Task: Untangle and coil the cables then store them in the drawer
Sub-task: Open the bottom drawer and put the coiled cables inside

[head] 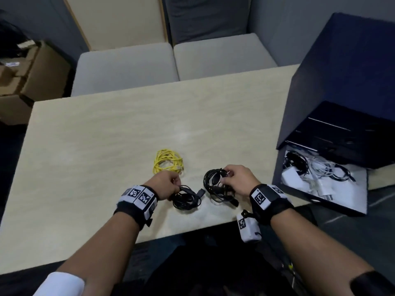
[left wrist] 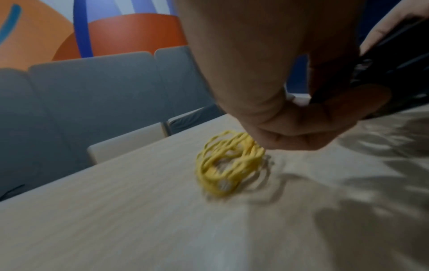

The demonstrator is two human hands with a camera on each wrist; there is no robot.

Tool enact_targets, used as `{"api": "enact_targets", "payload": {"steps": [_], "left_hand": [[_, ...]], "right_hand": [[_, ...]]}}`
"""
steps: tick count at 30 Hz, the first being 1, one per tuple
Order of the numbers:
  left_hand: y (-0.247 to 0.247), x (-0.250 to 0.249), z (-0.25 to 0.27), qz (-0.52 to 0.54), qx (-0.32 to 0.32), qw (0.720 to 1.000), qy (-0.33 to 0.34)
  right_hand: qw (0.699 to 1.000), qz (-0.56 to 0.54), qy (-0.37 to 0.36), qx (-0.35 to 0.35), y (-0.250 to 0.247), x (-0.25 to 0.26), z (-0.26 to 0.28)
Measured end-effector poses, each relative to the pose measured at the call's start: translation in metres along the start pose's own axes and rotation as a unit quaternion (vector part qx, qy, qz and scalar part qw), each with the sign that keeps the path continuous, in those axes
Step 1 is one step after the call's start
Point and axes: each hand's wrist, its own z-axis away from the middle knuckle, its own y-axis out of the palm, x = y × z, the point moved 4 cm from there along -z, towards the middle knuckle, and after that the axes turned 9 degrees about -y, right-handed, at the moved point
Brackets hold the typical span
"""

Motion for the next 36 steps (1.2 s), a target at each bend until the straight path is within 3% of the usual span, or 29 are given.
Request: {"api": "enact_targets", "payload": {"steps": [6,10,17,24,29,33,36], "left_hand": [[0.017,-0.099,-0.011,-0.015,-0.008,0.998,0.056],[0.05,-0.188,-0.02,-0.017,-0.015,0.993,0.113],[0.133,-0.307,-0.027,-0.056,-0.003,0.985,0.163],[0.192,-0.362,-0.04,-0.148,-0.024,0.972,0.179],[0.207,-0.37,-0.052,-0.177,-0.027,0.972,0.151],[0.211,-0.367,-0.056,-0.199,-0.023,0.969,0.145],[0.216,-0.367,-0.056,-0.244,0.009,0.959,0.146]], "right_hand": [[0.991,-0.065,0.049,-0.108,-0.076,-0.061,0.038],[0.963,-0.101,0.109,-0.226,-0.144,-0.122,0.078],[0.912,-0.029,0.256,-0.32,-0.219,-0.217,0.131],[0.909,0.011,0.303,-0.286,-0.224,-0.248,0.13],[0.915,0.056,0.263,-0.3,-0.227,-0.256,0.117],[0.931,0.178,0.224,-0.227,-0.227,-0.259,0.108],[0.924,0.275,0.205,-0.171,-0.227,-0.259,0.107]]}}
